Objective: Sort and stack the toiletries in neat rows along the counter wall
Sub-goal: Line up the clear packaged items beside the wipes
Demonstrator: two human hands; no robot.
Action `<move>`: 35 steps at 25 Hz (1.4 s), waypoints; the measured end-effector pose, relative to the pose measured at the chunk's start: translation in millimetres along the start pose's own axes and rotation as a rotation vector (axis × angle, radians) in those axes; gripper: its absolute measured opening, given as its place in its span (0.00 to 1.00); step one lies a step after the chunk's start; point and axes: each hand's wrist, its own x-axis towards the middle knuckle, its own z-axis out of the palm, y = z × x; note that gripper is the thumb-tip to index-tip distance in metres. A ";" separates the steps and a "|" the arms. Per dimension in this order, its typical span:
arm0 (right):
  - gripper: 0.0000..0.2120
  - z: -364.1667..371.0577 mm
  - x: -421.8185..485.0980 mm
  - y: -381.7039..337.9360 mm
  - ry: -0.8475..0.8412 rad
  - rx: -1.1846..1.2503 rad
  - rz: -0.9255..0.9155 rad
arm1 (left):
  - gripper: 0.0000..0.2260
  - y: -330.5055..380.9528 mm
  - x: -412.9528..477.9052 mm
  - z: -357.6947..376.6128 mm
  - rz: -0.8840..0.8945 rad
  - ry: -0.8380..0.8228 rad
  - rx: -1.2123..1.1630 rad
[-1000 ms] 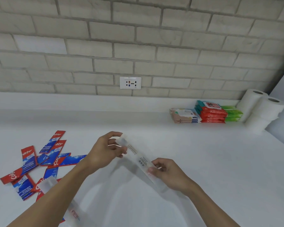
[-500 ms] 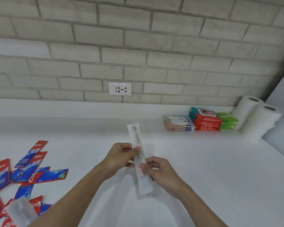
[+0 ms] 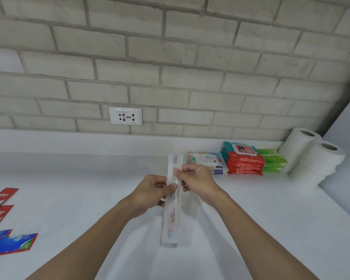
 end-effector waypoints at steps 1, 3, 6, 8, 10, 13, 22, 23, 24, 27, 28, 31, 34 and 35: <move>0.12 -5.4 9.7 0.3 -0.008 -0.018 -0.005 | 0.09 -0.9 7.8 3.1 -0.003 -0.001 -0.004; 0.12 -13.0 27.0 3.8 -0.011 -0.064 -0.004 | 0.08 -4.9 20.5 7.4 -0.019 0.033 -0.042; 0.13 -21.0 54.6 10.2 0.016 -0.200 -0.008 | 0.06 -9.2 41.1 17.1 -0.038 0.118 -0.129; 0.13 -24.1 72.1 12.4 0.038 -0.277 -0.012 | 0.04 -10.8 57.0 23.4 -0.054 0.202 -0.164; 0.11 -26.4 89.1 15.8 0.057 -0.322 -0.011 | 0.05 -11.8 73.4 26.6 -0.070 0.299 -0.161; 0.11 -30.6 115.9 25.6 0.077 -0.402 -0.024 | 0.11 -16.0 99.3 24.9 -0.108 0.403 -0.108; 0.06 -70.3 153.8 51.6 0.254 -0.718 -0.123 | 0.14 -36.9 161.4 15.7 -0.229 0.404 0.114; 0.08 -74.2 157.1 56.0 0.264 -0.838 -0.106 | 0.15 -38.5 167.0 17.2 -0.235 0.416 0.158; 0.12 -76.7 160.1 61.1 0.258 -0.932 -0.084 | 0.16 -38.6 170.4 19.3 -0.236 0.432 0.197; 0.18 -80.7 163.5 73.7 0.199 -0.992 -0.024 | 0.18 -37.7 175.8 27.4 -0.176 0.461 0.368; 0.20 -82.1 163.6 75.3 0.188 -0.966 -0.010 | 0.19 -36.7 177.0 30.1 -0.154 0.455 0.450; 0.22 -84.2 161.9 80.1 0.171 -0.924 -0.019 | 0.23 -41.4 175.6 32.4 -0.112 0.368 0.794; 0.23 -87.1 158.4 85.5 0.147 -0.956 -0.050 | 0.20 -45.6 166.6 34.4 -0.067 0.255 1.080; 0.22 -88.8 158.0 87.4 0.138 -0.949 -0.054 | 0.18 -46.6 162.7 35.9 -0.059 0.241 1.112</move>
